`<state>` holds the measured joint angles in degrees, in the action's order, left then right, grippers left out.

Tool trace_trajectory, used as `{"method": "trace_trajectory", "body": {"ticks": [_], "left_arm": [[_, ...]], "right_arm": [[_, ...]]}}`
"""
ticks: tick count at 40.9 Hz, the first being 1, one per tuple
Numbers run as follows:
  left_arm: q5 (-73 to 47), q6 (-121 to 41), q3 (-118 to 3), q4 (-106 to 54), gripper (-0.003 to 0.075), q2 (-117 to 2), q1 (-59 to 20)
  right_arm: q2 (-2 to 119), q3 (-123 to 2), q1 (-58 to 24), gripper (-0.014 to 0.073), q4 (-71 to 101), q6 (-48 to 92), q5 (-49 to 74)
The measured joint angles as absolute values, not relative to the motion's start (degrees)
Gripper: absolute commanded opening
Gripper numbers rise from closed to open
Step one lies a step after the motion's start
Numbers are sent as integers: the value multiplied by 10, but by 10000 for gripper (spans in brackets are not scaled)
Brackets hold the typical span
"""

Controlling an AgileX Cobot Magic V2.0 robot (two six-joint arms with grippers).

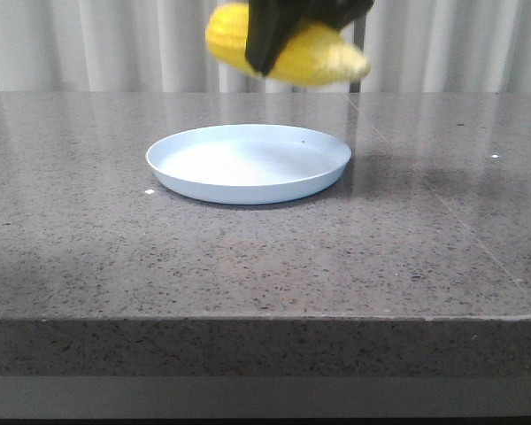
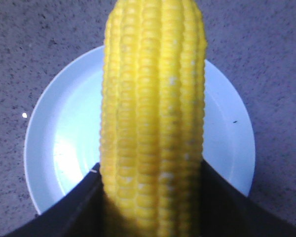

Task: Place corn on plate with both arms
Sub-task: 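Carry the corn over the plate and lower it onto the plate, then open the right gripper and withdraw it from the corn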

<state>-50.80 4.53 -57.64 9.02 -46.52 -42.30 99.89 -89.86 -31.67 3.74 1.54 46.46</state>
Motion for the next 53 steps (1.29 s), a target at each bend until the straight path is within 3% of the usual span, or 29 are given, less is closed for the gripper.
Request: {"method": "trace_trajectory", "body": {"ticks": [6,15,18,35,53], "left_arm": [[-508,45,-576,90,365,-465,-423],[-508,45,-576,90,365,-465,-423],[-508,45,-576,90,365,-465,-423],[-508,45,-576,90,365,-465,-423],[-508,45,-576,90,365,-465,-423]], "right_arm": [[1041,-899,-317,267,39,15,452],[1072,-899,-317,593,40,15,438],[1072,-899,-317,632,40,15,438],[1033,-900,-317,625,40,15,464],[799,-840,-317,625,40,16,518]]}}
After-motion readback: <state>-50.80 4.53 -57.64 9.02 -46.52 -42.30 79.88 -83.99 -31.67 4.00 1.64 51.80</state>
